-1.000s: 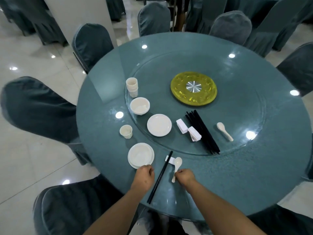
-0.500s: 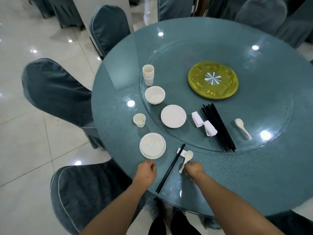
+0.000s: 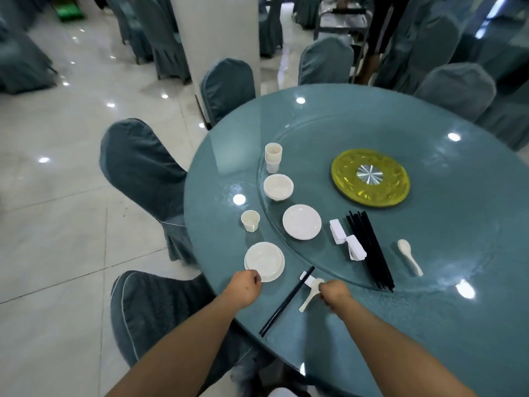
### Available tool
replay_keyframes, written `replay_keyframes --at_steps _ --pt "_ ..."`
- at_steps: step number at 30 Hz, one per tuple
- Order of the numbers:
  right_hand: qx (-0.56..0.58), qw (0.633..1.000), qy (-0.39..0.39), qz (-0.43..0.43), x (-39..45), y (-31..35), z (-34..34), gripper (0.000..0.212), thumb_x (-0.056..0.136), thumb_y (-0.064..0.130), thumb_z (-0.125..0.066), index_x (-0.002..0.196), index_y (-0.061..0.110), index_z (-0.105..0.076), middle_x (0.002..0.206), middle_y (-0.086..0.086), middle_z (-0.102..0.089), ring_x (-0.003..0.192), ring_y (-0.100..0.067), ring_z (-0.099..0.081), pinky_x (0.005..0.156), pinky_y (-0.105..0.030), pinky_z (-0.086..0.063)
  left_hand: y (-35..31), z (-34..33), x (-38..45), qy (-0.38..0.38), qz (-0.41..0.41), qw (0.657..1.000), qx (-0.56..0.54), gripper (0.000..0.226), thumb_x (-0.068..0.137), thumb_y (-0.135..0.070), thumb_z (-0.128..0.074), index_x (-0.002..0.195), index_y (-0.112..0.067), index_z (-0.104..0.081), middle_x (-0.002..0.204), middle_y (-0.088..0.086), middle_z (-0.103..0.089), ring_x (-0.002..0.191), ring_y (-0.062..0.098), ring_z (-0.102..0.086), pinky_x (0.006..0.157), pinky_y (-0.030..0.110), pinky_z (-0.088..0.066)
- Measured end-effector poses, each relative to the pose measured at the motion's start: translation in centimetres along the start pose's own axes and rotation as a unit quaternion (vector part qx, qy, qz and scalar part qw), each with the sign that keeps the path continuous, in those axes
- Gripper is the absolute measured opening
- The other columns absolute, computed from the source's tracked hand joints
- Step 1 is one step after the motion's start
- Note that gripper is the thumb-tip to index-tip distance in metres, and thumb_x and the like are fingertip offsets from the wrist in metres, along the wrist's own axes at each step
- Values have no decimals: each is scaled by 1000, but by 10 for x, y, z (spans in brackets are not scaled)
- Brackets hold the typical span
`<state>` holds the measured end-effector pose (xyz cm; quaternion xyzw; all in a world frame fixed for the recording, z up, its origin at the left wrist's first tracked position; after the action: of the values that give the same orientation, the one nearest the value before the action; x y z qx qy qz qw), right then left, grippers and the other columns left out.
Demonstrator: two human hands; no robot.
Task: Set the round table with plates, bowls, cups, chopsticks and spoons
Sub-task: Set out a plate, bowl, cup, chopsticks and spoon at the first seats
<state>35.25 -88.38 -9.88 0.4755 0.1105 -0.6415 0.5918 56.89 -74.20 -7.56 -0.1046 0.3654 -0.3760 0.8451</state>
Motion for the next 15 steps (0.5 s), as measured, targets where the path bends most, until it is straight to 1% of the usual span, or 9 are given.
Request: replay_keyframes --at_steps 3,5,6,8,10,11,13,15 --pt "12 1000 8 26 -9 24 10 24 92 7 -48 71 8 -58 87 -16 -65 63 -24 -53 56 -27 -39 -2 13 -12 42 10 999 27 32 97 -27 -41 112 -10 -64 119 10 -64 106 29 -60 81 27 -45" --pt "57 998 9 37 -14 36 10 23 93 6 -47 72 6 -58 83 -15 -62 53 -20 -48 52 -24 -33 1 29 -16 34 11 999 27 34 97 -25 -41 117 -8 -63 125 14 -62 113 31 -58 91 31 -46" --pt "69 997 7 41 -15 39 7 19 91 5 -48 75 4 -59 81 -16 -61 52 -20 -47 52 -23 -32 3 34 -18 30 15 999 25 35 98 -25 -41 118 -7 -63 127 14 -62 115 31 -58 94 31 -45" --pt "72 996 9 45 -20 43 -6 13 90 7 -52 81 6 -61 81 -14 -60 55 -19 -49 53 -23 -37 13 43 -24 20 21 999 14 35 97 -27 -44 117 -8 -64 126 14 -63 116 30 -58 95 31 -44" --pt "80 996 8 50 -25 49 -23 13 90 9 -53 79 9 -60 77 -11 -59 55 -18 -49 54 -24 -40 28 50 -29 13 29 999 -14 32 96 -27 -46 115 -8 -65 124 13 -64 114 29 -59 95 30 -45" --pt "89 995 7 52 -27 54 -34 15 90 9 -52 77 9 -60 72 -11 -59 53 -18 -48 52 -24 -38 38 54 -30 6 35 999 -33 31 95 -25 -47 114 -9 -65 123 12 -65 113 28 -60 95 29 -45" --pt "128 991 5 48 -30 63 -56 19 91 7 -51 74 7 -60 65 -10 -57 49 -18 -44 48 -22 -29 56 62 -31 -2 50 994 -96 27 91 -23 -50 112 -11 -63 118 11 -67 110 27 -63 93 29 -49" --pt "192 981 5 36 -39 78 -88 14 91 7 -53 79 6 -59 67 -11 -59 48 -18 -41 48 -20 -24 81 73 -30 -11 52 986 -157 25 88 -20 -51 109 -11 -62 113 12 -69 106 27 -65 92 31 -52"
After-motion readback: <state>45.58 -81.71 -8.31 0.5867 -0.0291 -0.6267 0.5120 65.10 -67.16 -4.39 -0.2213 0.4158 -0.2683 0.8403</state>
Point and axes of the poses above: each hand's wrist, its own x-axis towards the middle knuckle, its own z-axis out of the back of the hand, y = z × x, the point moved 5 cm from there along x, towards the middle knuckle
